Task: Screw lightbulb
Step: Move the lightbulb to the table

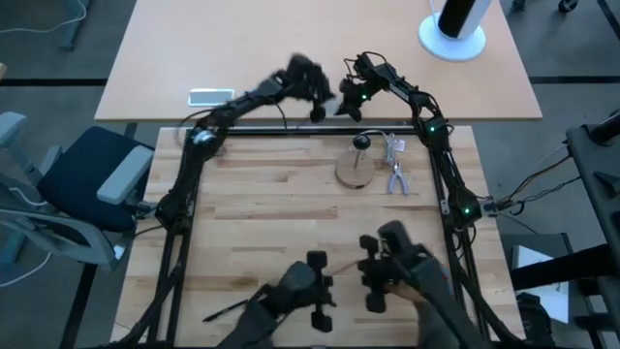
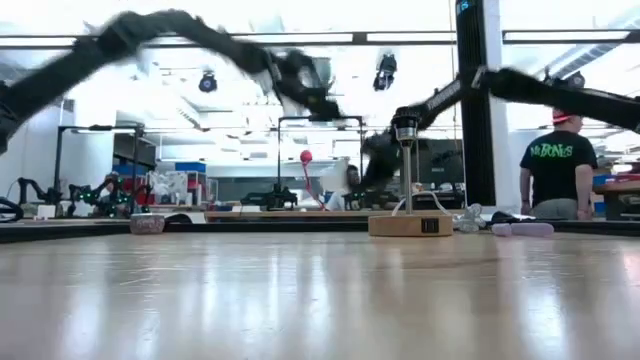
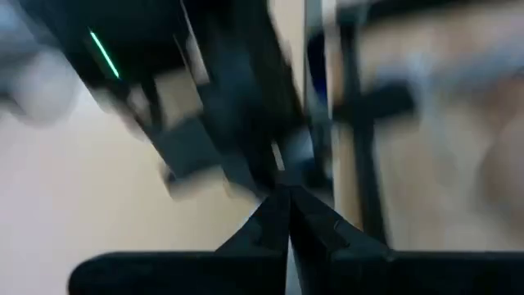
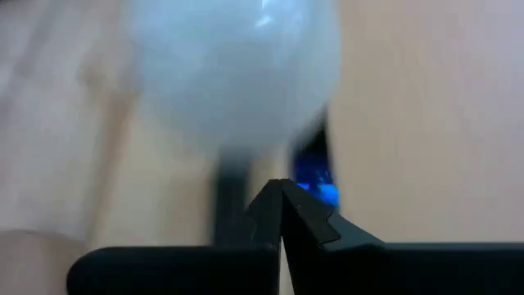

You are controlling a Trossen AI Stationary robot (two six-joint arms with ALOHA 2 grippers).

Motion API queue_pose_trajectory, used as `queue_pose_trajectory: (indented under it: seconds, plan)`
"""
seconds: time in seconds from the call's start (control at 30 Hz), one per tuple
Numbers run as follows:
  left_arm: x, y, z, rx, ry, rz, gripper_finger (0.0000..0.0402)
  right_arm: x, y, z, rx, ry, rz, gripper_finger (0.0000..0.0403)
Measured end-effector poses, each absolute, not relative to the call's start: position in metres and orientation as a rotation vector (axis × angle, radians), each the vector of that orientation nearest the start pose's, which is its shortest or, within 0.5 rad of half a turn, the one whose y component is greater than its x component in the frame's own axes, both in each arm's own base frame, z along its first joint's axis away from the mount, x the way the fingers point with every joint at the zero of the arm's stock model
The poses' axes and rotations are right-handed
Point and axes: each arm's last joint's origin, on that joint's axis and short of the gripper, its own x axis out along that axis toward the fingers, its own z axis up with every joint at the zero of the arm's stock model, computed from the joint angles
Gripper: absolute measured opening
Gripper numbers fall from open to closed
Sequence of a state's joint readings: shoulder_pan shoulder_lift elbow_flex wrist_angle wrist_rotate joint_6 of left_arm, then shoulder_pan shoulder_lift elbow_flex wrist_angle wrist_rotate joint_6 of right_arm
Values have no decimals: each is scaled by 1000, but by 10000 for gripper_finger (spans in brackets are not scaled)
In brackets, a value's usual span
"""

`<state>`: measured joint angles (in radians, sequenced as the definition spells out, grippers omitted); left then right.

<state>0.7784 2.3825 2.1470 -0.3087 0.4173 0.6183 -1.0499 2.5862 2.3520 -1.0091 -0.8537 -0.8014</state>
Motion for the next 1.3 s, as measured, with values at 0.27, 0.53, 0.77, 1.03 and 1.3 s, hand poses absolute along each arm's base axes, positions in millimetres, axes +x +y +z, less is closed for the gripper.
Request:
queue_pose_trajectory:
  seconds: [0.27,0.53,0.77,1.03,1.3]
  plan:
    - [332,274,427,376,336,175,0,253,-371,346,3,580,117,0]
    - [298,181,446,458,527,280,0,200,-247,480,-207,506,46,0]
    - [289,175,389,371,619,372,0,200,-235,488,-95,484,-53,0]
    - [290,206,328,316,567,478,0,259,-286,418,141,523,-146,0]
    - [308,263,263,216,504,507,0,289,-345,346,163,658,-475,0]
